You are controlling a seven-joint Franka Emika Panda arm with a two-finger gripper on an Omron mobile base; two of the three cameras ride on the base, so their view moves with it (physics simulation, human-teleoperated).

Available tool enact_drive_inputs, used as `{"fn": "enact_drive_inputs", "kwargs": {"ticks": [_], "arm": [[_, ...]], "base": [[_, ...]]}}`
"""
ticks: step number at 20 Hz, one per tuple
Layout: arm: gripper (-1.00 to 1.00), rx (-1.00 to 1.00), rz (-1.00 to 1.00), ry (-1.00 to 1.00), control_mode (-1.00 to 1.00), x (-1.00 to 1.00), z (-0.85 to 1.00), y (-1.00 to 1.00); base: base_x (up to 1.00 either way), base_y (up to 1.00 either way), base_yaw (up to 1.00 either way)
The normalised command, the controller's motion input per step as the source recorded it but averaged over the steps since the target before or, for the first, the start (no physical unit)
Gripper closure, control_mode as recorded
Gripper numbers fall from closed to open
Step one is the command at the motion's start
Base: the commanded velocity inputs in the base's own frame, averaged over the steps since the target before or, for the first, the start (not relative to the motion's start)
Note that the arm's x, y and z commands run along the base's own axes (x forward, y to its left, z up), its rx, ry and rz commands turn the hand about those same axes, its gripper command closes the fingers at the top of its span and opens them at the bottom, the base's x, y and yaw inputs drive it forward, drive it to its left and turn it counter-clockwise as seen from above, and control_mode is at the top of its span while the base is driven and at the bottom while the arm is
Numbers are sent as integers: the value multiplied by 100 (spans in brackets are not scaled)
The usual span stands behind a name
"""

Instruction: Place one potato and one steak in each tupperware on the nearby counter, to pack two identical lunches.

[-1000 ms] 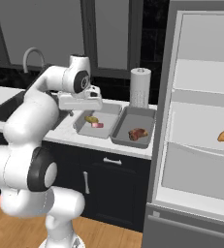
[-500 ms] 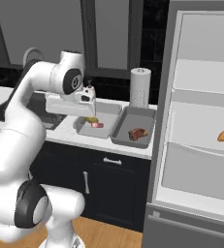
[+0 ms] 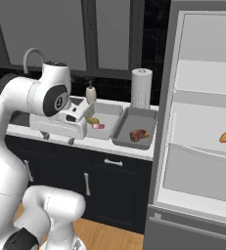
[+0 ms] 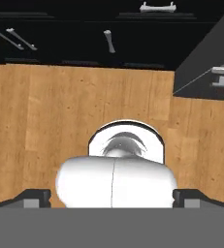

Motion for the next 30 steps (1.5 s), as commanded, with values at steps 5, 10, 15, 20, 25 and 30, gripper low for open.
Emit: {"fn": "enact_drive_inputs", "kwargs": {"ticks": [5,10,15,20,25,30], "arm": [[-100,0,0,0,-100,-56,24,1],[-100,-1,-1,0,-100,-11,39,0],[-100,-1,-1,0,100,-7,5,0],[-100,0,0,0,100,0,0,0],[-100,0,0,0,100,0,0,0],[-100,0,0,0,100,0,0,0]], "base": [[0,0,0],[0,0,0],[-45,0,-3],[-7,-45,-1],[24,-90,0],[26,-89,0]]}}
